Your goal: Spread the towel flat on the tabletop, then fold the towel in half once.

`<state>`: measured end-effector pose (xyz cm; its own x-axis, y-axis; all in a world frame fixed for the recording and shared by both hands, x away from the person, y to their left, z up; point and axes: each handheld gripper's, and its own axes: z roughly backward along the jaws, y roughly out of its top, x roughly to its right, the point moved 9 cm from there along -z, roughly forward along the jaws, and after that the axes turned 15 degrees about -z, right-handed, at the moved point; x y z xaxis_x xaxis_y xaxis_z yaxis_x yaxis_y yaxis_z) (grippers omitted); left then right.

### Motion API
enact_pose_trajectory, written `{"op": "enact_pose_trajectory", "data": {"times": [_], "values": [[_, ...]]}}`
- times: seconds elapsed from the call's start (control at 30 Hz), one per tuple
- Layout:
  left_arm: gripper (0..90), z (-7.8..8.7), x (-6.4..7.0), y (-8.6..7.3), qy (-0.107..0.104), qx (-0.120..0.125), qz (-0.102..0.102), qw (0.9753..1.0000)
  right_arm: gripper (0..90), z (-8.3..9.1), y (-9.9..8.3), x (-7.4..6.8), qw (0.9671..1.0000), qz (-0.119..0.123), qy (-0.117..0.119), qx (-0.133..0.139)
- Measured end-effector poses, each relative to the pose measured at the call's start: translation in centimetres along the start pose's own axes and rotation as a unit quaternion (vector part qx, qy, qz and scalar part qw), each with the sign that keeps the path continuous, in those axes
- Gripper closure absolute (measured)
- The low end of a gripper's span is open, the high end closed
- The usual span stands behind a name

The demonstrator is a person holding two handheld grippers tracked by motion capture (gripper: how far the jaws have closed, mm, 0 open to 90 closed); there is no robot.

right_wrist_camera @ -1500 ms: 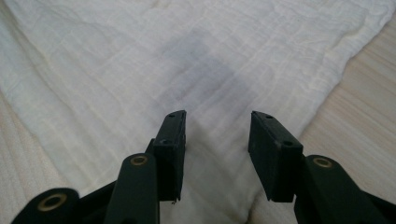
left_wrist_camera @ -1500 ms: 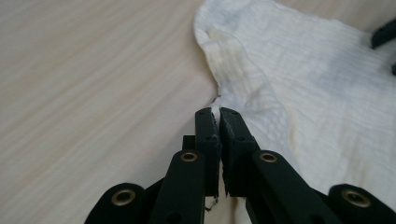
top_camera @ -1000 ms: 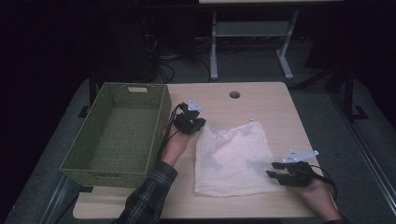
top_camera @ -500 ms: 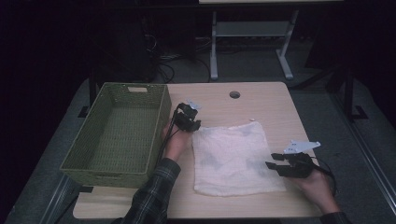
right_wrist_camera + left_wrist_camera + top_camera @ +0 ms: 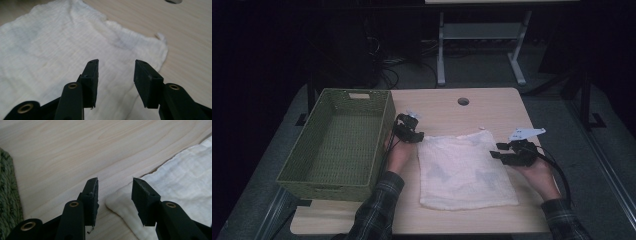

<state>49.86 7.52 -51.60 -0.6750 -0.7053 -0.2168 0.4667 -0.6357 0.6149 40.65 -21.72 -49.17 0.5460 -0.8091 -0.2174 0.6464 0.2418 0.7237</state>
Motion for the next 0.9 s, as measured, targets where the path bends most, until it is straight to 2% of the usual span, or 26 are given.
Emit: {"op": "enact_pose_trajectory", "data": {"times": [0.1, 0.3, 0.5, 0.63, 0.73, 0.9], "values": [[56.0, -0.2, 0.0, -0.2, -0.002, -0.001, 0.007, 1.0, 54.5, -0.9, 1.0, 0.7, 1.0, -0.007, -0.002, 0.003], [56.3, -0.6, 0.1, -0.4, -0.002, -0.006, 0.007, 1.0, 54.5, -2.4, 3.1, 2.4, 0.9997, -0.02, -0.014, 0.008], [60.4, -1.1, 0.3, -0.9, -0.006, -0.014, 0.009, 0.9999, 54.9, -3.9, 4.7, 4.2, 0.999, -0.035, -0.027, 0.006], [64.5, -1.1, 0.4, -0.9, -0.013, -0.005, 0.016, 0.9998, 55.9, -5.0, 5.1, 5.4, 0.9982, -0.048, -0.035, 0.004], [69.9, -1.1, 0.6, -0.9, -0.017, -0.003, 0.013, 0.9998, 56.6, -5.8, 5.1, 6.2, 0.997, -0.066, -0.04, -0.004], [77.1, -1.1, 0.8, -0.8, -0.026, 0.001, 0.014, 0.9996, 57.9, -6.9, 4.9, 7.2, 0.9959, -0.076, -0.047, -0.013]]}}
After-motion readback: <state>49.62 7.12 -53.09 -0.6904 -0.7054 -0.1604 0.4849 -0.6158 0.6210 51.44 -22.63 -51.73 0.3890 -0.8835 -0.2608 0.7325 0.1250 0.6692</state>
